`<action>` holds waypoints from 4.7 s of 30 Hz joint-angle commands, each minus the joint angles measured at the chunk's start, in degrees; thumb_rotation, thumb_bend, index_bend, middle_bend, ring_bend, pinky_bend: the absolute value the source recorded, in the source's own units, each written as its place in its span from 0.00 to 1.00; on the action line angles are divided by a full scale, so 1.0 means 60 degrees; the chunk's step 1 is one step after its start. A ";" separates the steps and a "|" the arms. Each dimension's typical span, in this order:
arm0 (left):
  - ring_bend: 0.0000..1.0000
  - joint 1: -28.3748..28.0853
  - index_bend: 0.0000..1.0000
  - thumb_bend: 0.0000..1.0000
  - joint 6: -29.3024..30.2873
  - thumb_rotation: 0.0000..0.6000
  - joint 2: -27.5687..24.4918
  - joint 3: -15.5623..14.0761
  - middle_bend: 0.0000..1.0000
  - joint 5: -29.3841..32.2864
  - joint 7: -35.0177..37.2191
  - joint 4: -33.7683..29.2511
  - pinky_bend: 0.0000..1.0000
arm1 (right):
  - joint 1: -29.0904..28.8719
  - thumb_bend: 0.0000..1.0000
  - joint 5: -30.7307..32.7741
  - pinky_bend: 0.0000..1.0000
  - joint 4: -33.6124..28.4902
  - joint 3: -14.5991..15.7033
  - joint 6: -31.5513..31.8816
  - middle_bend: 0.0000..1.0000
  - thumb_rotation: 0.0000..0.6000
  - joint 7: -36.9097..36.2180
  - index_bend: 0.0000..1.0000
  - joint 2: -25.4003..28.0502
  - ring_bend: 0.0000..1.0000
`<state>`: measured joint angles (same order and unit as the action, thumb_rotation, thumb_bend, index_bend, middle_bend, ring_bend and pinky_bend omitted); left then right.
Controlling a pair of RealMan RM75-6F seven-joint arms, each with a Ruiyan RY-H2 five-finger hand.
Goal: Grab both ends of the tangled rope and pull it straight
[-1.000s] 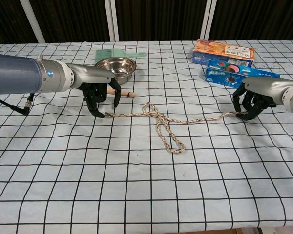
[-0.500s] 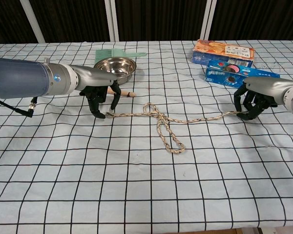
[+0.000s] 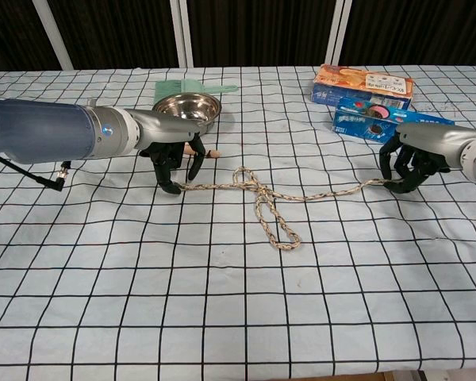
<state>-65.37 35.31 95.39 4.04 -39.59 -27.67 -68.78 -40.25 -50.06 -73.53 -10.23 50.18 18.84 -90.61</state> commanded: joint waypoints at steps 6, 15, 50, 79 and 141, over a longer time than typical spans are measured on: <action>0.95 -0.0141 0.54 0.27 -0.0156 1.00 0.0243 -0.0006 1.00 0.0055 0.0063 0.0239 0.84 | -0.0004 0.44 -0.0025 0.87 -0.0063 -0.0030 0.0004 0.81 1.00 0.0034 0.64 0.0058 0.96; 0.95 -0.0223 0.55 0.33 -0.0089 1.00 0.0309 -0.0116 1.00 0.0224 -0.0051 0.0345 0.84 | 0.0020 0.44 0.0007 0.87 -0.0166 -0.0056 0.0029 0.82 1.00 0.0065 0.65 0.0156 0.96; 0.95 -0.0163 0.61 0.42 -0.0042 1.00 0.0440 -0.0178 1.00 0.0210 -0.0004 0.0673 0.84 | 0.0052 0.44 -0.0035 0.87 -0.0192 -0.0045 -0.0023 0.82 1.00 -0.0002 0.65 0.0172 0.96; 0.95 0.0011 0.62 0.47 0.0397 1.00 -0.0046 0.0044 1.00 -0.0150 0.0086 0.0086 0.84 | 0.0113 0.45 -0.0066 0.87 -0.0723 -0.0100 0.0158 0.82 1.00 0.0070 0.65 0.0631 0.96; 0.96 0.1915 0.64 0.48 0.1801 1.00 -0.4020 -0.0328 1.00 -0.1517 0.0970 -0.2287 0.84 | 0.2117 0.46 -0.0171 0.87 -0.0747 0.0404 0.0497 0.83 1.00 -0.1675 0.66 0.3772 0.96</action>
<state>-54.14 46.36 71.23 2.11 -48.42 -22.17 -82.83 -27.72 -51.14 -78.23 -7.86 53.33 8.99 -67.97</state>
